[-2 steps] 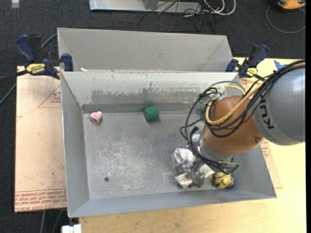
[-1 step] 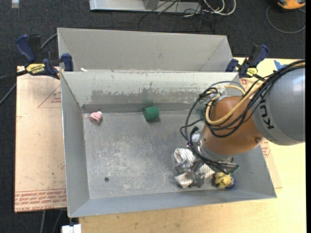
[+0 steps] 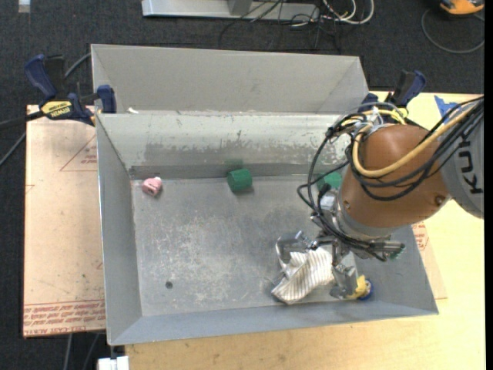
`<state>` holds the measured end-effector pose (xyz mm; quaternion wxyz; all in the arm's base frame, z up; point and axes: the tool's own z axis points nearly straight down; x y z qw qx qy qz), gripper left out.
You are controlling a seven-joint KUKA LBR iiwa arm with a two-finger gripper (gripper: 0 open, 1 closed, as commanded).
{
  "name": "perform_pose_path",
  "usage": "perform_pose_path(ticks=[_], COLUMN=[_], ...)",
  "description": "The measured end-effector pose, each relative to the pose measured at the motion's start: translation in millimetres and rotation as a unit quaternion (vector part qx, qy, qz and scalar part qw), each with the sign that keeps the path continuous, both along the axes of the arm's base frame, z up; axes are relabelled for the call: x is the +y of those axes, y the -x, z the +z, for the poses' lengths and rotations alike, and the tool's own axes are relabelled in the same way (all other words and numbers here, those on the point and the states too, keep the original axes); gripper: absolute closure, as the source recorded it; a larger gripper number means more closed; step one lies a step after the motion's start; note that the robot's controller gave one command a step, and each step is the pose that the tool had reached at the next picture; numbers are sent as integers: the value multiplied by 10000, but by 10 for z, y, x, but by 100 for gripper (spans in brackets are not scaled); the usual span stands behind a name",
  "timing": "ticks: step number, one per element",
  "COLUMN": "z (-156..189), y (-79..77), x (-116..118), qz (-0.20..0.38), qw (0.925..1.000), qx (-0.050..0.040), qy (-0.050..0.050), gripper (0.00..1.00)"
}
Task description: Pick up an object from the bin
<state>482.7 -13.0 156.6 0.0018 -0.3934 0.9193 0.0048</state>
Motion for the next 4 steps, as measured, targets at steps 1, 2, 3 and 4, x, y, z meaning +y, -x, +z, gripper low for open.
perform_pose_path(ticks=[1,2,3,4], z=[132,-408,-196,-197], y=[-2,17,10,11], x=[-3,214,257,257], qz=[37,609,1591,1591], qw=[10000,9981,9872,9873], qx=[-29,7,-51,-49], qy=[1,-14,-6,-7], gripper=[0,0,100,100])
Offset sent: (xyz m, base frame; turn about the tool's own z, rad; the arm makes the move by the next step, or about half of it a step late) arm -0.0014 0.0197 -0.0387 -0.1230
